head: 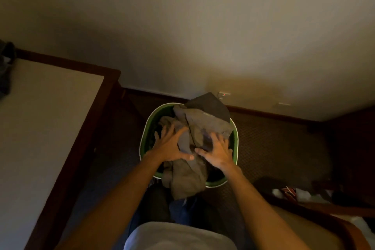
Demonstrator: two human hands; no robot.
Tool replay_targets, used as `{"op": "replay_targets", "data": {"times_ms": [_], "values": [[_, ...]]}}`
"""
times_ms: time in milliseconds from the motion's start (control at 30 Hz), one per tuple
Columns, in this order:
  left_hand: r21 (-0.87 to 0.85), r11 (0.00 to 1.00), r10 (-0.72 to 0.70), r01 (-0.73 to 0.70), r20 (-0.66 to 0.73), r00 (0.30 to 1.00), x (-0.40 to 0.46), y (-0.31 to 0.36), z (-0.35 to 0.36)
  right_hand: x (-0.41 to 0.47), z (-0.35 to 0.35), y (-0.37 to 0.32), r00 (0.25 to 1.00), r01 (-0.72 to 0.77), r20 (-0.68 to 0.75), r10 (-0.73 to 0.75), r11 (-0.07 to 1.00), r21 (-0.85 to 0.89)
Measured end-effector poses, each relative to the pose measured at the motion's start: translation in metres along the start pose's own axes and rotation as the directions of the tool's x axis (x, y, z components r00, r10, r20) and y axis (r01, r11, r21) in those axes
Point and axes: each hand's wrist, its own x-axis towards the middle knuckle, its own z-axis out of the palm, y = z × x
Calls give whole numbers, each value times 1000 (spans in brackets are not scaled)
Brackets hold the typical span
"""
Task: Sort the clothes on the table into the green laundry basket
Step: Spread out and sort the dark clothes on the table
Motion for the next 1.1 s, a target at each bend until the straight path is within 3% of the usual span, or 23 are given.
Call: {"op": "replay_targets", "data": {"times_ms": [67, 233, 467, 533, 633, 700, 800, 833, 900, 967, 1000, 1033, 1100], "values": [[66, 998, -10, 7, 43, 999, 16, -13, 15, 22, 4, 1, 998, -1, 60, 9, 993, -120], [102, 995, -24, 13, 100, 995, 83, -39, 47, 105, 29, 15, 995, -8, 99, 32, 971, -237], [177, 981, -108, 75, 189, 976, 235, -106, 160, 243, 138, 92, 969, -20, 226, 99, 945, -328], [176, 980, -122, 88, 193, 974, 277, -130, 193, 280, 164, 117, 975, -34, 203, 91, 963, -267], [123, 992, -61, 39, 179, 982, 325, -145, 210, 328, 185, 153, 950, -113, 278, 139, 988, -110], [98, 995, -32, 13, 201, 979, 334, -148, 205, 332, 184, 165, 900, -307, 345, 267, 949, 67], [-202, 979, 40, 9, 238, 970, 310, -158, 173, 310, 157, 154, 890, -398, 362, 276, 858, 325], [-342, 940, 56, 9, 180, 982, 296, -160, 159, 299, 142, 148, 923, -365, 288, 255, 814, 451], [-477, 878, -54, 22, -54, 997, 263, -153, 127, 273, 108, 137, 956, -245, 46, 289, 705, 665], [-530, 846, -73, -63, -232, 970, 225, -126, 103, 234, 87, 126, 908, -87, -224, 353, 683, 725], [-501, 857, -5, -119, -238, 971, 208, -111, 98, 212, 85, 116, 910, -6, -292, 294, 715, 699], [-396, 905, 92, -159, -182, 979, 193, -96, 98, 191, 89, 103, 948, 77, -286, 142, 767, 637], [-48, 972, 231, -229, 30, 973, 181, -81, 118, 172, 104, 79, 983, 172, 20, -185, 941, 291]]}}
